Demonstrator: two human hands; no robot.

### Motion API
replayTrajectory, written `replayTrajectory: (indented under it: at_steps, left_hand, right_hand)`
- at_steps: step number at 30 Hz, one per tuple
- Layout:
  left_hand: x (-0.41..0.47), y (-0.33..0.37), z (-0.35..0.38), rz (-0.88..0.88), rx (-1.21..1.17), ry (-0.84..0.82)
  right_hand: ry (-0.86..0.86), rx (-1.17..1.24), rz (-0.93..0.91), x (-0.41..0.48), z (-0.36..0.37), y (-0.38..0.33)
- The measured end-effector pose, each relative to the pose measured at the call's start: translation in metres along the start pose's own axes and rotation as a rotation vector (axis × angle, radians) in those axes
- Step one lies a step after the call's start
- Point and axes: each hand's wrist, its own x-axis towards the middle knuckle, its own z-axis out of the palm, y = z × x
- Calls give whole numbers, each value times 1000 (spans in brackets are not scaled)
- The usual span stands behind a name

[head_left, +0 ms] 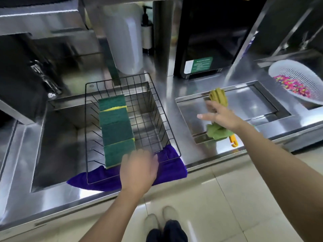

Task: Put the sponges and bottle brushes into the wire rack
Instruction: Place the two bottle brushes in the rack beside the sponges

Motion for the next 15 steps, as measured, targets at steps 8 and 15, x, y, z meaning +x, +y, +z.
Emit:
replayTrajectory:
  at_steps: [8, 15]
  left_hand:
    - [1, 14, 5, -4, -2, -27]
    - [1, 9, 3, -6, -9, -17]
  right_hand:
    - [-384, -319, 141, -24, -26, 29]
    - [-31, -505, -72, -16, -15, 11]
